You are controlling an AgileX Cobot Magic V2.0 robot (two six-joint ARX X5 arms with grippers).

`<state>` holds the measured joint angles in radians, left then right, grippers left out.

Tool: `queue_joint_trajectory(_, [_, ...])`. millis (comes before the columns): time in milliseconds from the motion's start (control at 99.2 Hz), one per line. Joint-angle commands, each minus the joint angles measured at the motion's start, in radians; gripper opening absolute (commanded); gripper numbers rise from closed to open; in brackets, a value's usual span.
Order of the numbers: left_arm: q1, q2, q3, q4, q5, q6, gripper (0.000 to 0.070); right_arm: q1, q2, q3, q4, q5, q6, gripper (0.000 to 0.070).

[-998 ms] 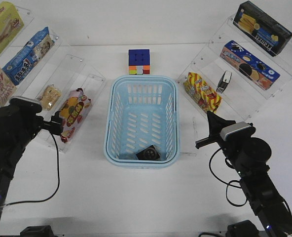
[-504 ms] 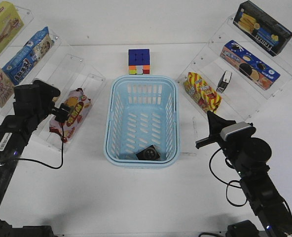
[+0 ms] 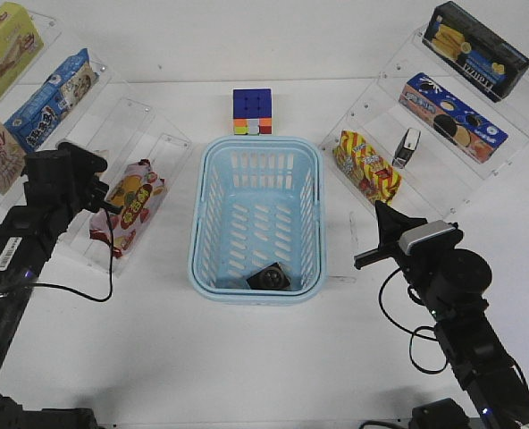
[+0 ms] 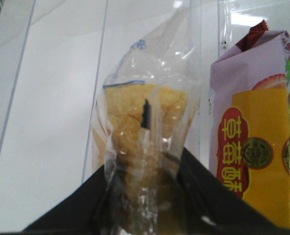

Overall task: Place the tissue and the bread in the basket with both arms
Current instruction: 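Reach the left gripper to the bagged bread roll and grasp it, then carry the bread roll over the basket and release it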

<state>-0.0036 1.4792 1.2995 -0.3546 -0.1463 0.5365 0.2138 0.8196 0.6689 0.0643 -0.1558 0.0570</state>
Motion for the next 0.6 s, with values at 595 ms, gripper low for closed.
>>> queue_joint_trajectory(595, [-0.395,-0.058,0.23,-0.076,0.65,-0.362,0.0042,0.001,0.006,0.011,0.011,0.0,0.026,0.0])
